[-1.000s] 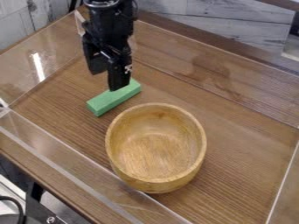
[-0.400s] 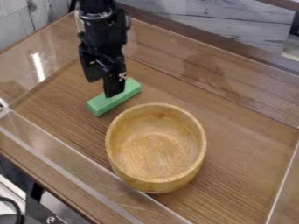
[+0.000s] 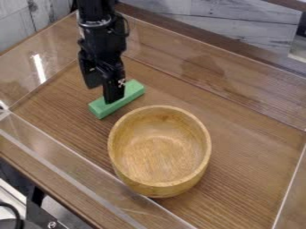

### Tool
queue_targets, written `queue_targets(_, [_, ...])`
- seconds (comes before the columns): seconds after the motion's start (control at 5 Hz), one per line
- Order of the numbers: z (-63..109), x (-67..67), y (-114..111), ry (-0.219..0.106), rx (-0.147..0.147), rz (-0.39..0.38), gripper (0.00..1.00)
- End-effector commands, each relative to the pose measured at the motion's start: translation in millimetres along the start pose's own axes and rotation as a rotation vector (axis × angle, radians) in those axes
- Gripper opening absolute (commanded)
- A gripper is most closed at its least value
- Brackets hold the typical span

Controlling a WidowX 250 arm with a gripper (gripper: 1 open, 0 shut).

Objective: Put the green block in the brown bowl

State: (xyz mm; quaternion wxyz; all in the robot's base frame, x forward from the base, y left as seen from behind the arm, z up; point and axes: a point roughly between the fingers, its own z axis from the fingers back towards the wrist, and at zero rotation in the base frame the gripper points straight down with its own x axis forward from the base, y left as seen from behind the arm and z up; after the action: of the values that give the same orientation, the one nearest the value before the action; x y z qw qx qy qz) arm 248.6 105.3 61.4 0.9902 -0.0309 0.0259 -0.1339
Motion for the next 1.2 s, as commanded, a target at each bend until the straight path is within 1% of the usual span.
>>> queue_targets(0.0, [9.5,5.0,11,-0.042,0.028,-0.001,1.00])
queue_targets(0.8, [5.7,10.9,20,-0.071,0.030,-0.009,1.00])
queue_targets(1.0, [-2.4,12.9,21,-0.073,0.028,-0.014,1.00])
